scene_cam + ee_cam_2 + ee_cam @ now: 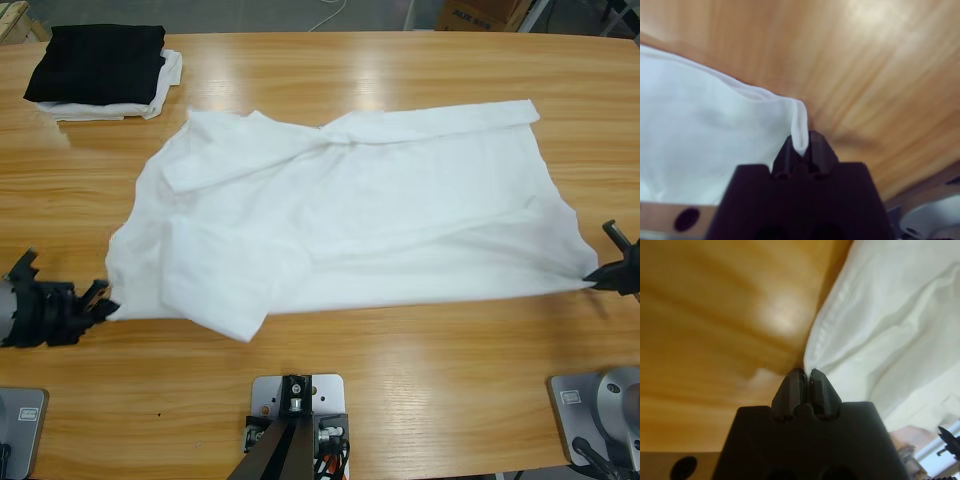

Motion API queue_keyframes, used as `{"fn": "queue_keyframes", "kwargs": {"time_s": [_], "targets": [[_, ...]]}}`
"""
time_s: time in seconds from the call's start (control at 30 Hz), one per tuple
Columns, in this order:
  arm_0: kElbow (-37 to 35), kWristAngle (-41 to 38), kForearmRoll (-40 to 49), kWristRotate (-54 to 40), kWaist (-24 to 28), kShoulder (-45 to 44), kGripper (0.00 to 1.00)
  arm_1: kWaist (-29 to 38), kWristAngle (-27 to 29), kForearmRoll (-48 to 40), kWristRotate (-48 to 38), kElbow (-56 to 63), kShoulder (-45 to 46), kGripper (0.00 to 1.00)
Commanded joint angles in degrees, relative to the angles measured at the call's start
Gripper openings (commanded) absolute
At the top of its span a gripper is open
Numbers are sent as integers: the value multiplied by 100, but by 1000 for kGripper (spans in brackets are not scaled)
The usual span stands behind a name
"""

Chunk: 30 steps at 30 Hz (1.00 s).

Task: Fold clothes

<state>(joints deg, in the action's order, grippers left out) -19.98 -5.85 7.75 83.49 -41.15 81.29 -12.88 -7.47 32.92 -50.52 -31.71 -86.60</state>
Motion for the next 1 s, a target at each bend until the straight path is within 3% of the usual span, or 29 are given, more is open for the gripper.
{"fn": "queue_keyframes", "kwargs": {"time_s": [0.03,0.13,0.17,0.2,0.23,0.27,0.3,0.33,0.4,0.47,0.53,0.67,0.8,0.93,1.0], "targets": [[91,-224,798,482,-350,-423,0,128,415,1259,-10,-618,374,0],[81,-293,798,554,-350,-346,0,128,422,1350,-54,-636,363,0],[67,-368,796,569,-350,-293,0,128,422,1414,-102,-654,361,198],[37,-440,788,600,-350,-237,0,128,422,1533,-163,-687,347,593],[-13,-512,781,648,-350,-184,0,128,422,1628,-216,-705,353,868],[-62,-558,781,663,-350,-142,44,128,415,1721,-278,-719,398,973],[-111,-581,798,679,-350,-131,388,128,433,1876,-348,-759,467,999],[-153,-579,823,692,-350,-159,665,128,487,2050,-402,-815,551,1000],[-287,-554,1041,723,-350,-339,907,137,668,2321,-427,-961,838,1000],[-499,-477,1412,718,-341,-681,932,223,781,2463,-394,-1148,1110,1000],[-828,-194,1702,519,-264,-1144,985,794,767,2438,-256,-1464,1388,1000],[-1354,103,1696,-1282,243,-1525,992,2127,672,1779,629,-1902,1653,1000],[-1689,110,1645,-3471,717,-943,996,2647,651,1259,1217,-1891,1453,991],[-1788,94,554,-4663,837,212,1000,2939,556,756,1603,-1816,1007,977],[-2226,-18,339,-5907,837,883,1000,3060,503,607,1832,-1830,869,977]]}}
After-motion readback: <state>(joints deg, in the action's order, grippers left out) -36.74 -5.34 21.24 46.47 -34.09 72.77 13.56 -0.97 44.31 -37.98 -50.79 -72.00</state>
